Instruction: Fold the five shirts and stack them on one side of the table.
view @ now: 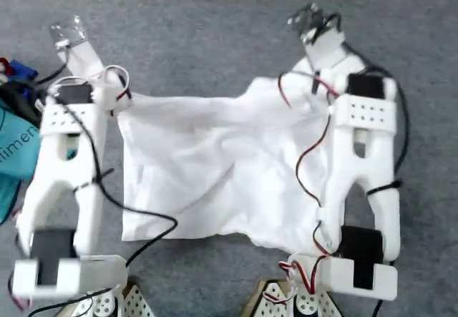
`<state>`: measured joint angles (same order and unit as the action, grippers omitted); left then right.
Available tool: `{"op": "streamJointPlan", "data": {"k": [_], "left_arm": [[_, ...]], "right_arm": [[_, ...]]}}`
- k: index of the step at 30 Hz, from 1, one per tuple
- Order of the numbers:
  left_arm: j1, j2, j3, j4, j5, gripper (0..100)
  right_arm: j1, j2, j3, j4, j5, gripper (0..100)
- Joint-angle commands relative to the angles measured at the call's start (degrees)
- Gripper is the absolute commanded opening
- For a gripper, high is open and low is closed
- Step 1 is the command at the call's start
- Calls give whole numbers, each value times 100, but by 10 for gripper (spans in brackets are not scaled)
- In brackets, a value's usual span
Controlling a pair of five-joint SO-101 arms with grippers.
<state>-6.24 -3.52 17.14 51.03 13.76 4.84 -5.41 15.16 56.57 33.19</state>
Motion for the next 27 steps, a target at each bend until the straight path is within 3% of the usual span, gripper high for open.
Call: {"op": "streamJointPlan", "data": {"k": [1,8,14,16,21,27], "left_arm": [[35,1059,-624,-281,343,18],[149,2818,-1732,193,334,19],[141,3073,-2171,615,176,19],[141,3073,-2180,615,176,19],[176,3073,-2233,607,176,19],[220,3073,-2233,589,167,19]], "right_arm": [[-48,259,365,-457,9,5],[31,1323,295,-26,18,15],[400,1587,268,404,563,302],[558,1437,127,651,633,346],[813,927,-673,1046,668,302],[409,875,-2114,1943,396,279]]}}
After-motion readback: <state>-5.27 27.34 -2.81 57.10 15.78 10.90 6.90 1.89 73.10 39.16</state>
